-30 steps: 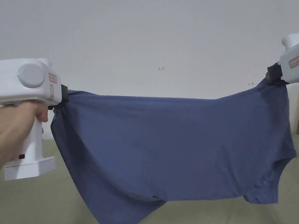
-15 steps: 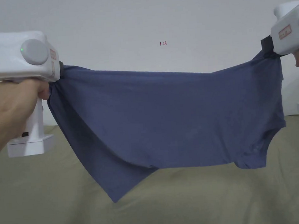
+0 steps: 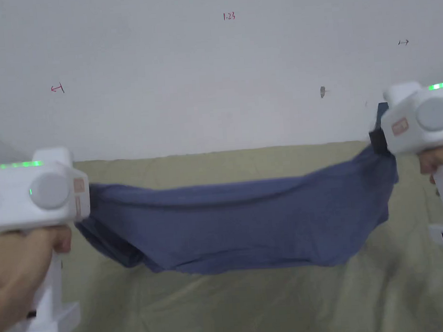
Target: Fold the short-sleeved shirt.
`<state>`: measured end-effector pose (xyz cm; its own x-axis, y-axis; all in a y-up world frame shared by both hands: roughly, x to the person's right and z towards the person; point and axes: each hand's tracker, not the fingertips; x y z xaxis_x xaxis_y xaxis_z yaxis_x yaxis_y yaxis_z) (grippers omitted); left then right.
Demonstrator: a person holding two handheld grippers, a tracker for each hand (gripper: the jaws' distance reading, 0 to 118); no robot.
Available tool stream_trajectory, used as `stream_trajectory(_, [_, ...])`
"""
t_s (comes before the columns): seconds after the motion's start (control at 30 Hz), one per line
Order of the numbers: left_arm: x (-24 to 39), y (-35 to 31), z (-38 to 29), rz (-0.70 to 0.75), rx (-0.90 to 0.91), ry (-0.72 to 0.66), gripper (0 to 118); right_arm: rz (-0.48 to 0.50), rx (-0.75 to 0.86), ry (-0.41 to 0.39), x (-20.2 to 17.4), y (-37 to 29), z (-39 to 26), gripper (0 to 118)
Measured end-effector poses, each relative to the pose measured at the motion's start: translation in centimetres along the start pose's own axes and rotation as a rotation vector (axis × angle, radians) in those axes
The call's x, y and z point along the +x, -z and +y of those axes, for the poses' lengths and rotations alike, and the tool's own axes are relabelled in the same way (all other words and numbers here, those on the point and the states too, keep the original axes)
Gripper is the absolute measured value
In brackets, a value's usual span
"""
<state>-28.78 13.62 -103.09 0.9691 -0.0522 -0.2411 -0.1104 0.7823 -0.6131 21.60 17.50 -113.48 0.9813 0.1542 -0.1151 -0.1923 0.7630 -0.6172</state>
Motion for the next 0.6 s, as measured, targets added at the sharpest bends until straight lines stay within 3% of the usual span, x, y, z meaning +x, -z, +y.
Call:
stream_trajectory(0.07, [-0.1, 0.8, -3.9, -0.013, -0.045, 0.004, 4, 0.052, -0.056, 0.023, 0.2, 0.9, -3.9, 5])
stream_trajectory(0.17, [-1.1, 0.2, -9.4, -0.023, -0.111, 0.011, 4, 0.049, -0.094, 0.004, 0.3, 0.1, -9.1, 5])
stream_trajectory(0.23, [-1.9, -0.7, -12.2, -0.023, -0.141, 0.022, 4, 0.092, -0.118, 0.047, 1.1, -1.3, -12.6, 5])
stream_trajectory(0.37, [-3.5, -4.5, -16.8, -0.044, -0.168, -0.046, 4, 0.114, -0.155, 0.035, 0.9, -6.1, -18.2, 5])
stream_trajectory(0.6, [-6.3, -9.8, -22.8, -0.070, -0.207, -0.090, 4, 0.168, -0.189, 0.122, 0.7, -13.4, -26.5, 5])
